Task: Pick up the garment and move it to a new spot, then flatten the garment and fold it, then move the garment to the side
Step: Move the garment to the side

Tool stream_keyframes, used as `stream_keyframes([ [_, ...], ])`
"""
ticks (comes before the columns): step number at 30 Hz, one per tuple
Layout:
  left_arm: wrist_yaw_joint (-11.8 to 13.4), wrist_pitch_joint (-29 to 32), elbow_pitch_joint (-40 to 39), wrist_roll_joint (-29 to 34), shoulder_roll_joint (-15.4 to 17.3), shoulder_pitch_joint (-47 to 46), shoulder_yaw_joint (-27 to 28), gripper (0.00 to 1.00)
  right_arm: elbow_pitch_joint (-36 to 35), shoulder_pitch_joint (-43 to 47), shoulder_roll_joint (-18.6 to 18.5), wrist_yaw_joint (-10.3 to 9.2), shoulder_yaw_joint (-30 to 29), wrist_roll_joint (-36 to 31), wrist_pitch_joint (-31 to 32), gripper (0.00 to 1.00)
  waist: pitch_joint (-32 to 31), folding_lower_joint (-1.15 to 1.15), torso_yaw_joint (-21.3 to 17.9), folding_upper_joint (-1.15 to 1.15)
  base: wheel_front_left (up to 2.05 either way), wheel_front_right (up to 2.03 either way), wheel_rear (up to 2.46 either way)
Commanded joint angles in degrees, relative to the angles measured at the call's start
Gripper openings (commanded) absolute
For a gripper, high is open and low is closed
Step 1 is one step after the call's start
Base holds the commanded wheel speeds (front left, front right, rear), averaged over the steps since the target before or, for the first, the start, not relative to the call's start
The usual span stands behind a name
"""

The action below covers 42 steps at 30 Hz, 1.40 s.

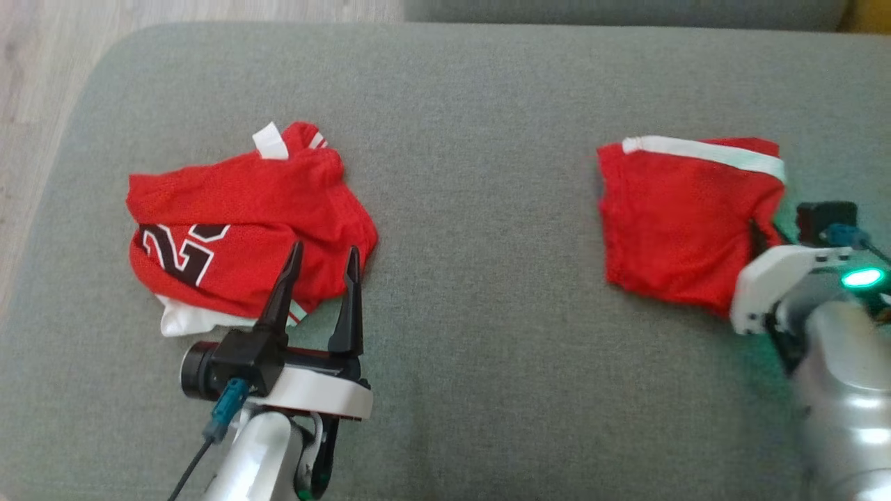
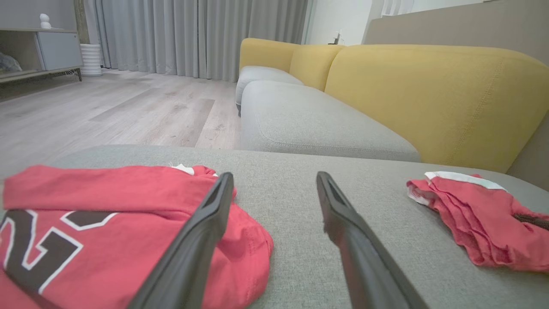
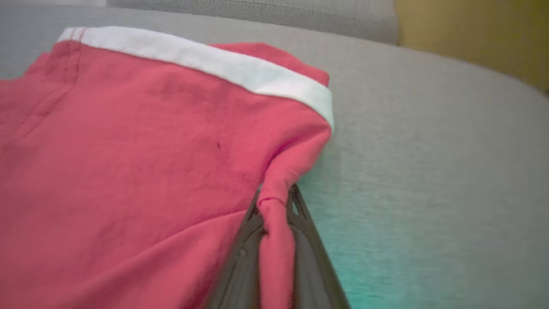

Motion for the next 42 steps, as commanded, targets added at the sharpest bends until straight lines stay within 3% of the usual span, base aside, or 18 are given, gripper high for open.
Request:
stream_keyframes([
  [1, 0.3, -0.55, -1.47, -0.24, 0.24, -1.2, 1.7, 1.0, -1.51, -0.5, -3.45, 0.37, 2.91, -1.86, -0.86, 0.0, -0.83, 0.0, -0.38, 0.0, 0.0, 0.0, 0.0],
  [6, 0.36, -0.55, -2.0, -0.28, 0.24, -1.23, 2.05, 1.0, -1.68, -0.3, -13.47, 0.37, 5.76, -4.17, 0.17, 0.0, -1.16, 0.0, -0.37, 0.0, 0.0, 0.0, 0.0],
  [12, 0.59, -0.55, -3.33, -0.61, 0.24, -1.57, 2.99, 1.0, -1.81, 0.08, -25.06, 0.37, 2.77, -4.63, 1.7, 0.0, 0.63, 0.0, 0.85, 0.0, 0.0, 0.0, 0.0],
  [17, -0.2, -0.55, -4.26, 0.61, 0.24, -2.13, 5.55, 1.0, -3.25, 1.07, -28.6, 0.37, -0.8, -5.13, 3.24, 0.0, 2.73, 0.0, 1.65, 0.0, 0.0, 0.0, 0.0],
  [26, -0.87, -0.55, -4.27, 1.42, 0.24, -2.2, 6.68, 1.0, -5.33, 1.55, -27.63, 0.37, -5.53, -6.75, 3.47, 0.0, 3.57, 0.0, 1.29, 0.0, 0.0, 0.0, 0.0],
  [27, -0.91, -0.55, -4.17, 1.49, 0.24, -2.2, 6.69, 1.0, -5.67, 1.53, -27.22, 0.37, -6.09, -7.02, 3.17, 0.86, 3.44, 0.0, 1.15, 0.0, 0.0, 0.0, 0.0],
  [28, -0.95, -0.55, -4.03, 1.56, 0.24, -2.22, 6.69, 1.0, -5.9, 1.46, -26.72, 0.37, -6.76, -7.16, 3.08, 1.0, 3.22, 0.0, 1.02, 0.0, 0.0, 0.0, 0.0],
  [35, -1.1, -0.55, -3.41, 1.39, 0.24, -1.47, 6.92, 1.0, -8.45, 0.64, -22.39, 0.37, -8.8, -7.36, 0.7, 1.0, -0.79, 0.0, -0.15, 0.0, 0.0, 0.0, 0.0],
  [42, -1.05, -0.55, -2.64, 0.9, 0.24, 0.5, 6.97, 1.0, -14.77, 0.82, -14.0, 0.37, -6.4, -1.81, -4.52, 1.0, -6.08, 0.0, -1.72, 0.0, 0.0, 0.0, 0.0],
])
